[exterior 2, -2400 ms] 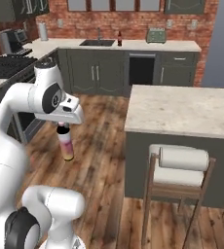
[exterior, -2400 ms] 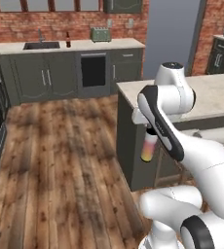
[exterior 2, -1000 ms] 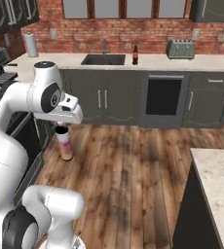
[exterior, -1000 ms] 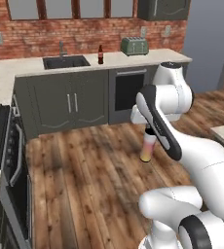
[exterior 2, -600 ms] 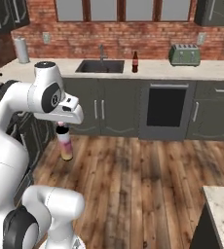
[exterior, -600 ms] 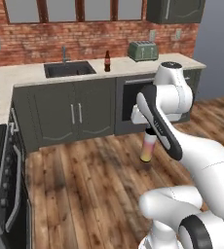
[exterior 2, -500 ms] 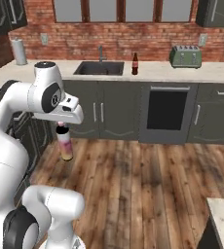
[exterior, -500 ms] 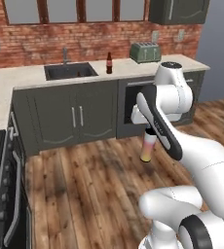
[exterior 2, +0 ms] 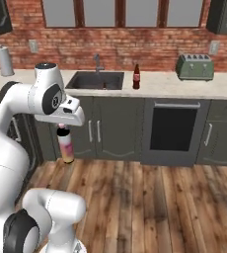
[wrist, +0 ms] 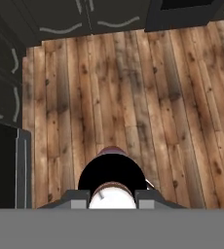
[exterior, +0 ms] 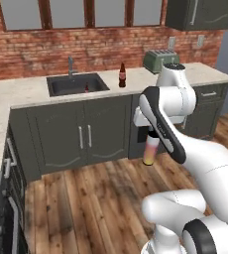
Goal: Place the large bottle from the dining counter next to the other large bottle outside the sink, and place the small bottle from the dining counter next to the other small bottle inside the sink.
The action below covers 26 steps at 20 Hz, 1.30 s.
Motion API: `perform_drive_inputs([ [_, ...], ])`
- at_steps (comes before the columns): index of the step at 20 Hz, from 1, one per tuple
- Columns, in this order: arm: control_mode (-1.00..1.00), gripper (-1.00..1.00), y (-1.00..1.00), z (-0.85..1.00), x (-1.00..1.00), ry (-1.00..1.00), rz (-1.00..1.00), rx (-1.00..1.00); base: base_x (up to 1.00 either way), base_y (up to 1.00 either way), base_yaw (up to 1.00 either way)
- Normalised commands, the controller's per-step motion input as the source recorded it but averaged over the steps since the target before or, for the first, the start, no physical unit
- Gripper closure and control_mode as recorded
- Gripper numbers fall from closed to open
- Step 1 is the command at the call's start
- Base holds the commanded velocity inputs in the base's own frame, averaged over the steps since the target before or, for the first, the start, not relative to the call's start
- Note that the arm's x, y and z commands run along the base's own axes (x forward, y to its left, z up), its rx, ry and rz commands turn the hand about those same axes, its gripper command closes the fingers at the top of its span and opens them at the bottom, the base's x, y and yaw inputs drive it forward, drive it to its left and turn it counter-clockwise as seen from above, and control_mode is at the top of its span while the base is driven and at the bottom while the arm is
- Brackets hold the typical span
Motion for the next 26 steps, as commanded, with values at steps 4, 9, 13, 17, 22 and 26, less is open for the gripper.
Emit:
perform_drive_inputs([
  [4,1.0,1.0,0.0,0.0,0.0,0.0,0.0,0.0,1.0,-0.1,0.0],
  [9,1.0,1.0,0.0,0.0,0.0,0.0,0.0,0.0,1.0,-0.14,0.0],
  [13,1.0,1.0,0.0,0.0,0.0,0.0,0.0,0.0,0.97,-0.01,0.0],
  [17,1.0,1.0,0.0,0.0,0.0,0.0,0.0,0.0,0.39,-0.34,0.0],
  [22,1.0,1.0,0.0,0.0,0.0,0.0,0.0,0.0,0.0,-0.78,0.0],
  [26,1.0,1.0,0.0,0.0,0.0,0.0,0.0,0.0,0.0,-0.81,0.0],
])
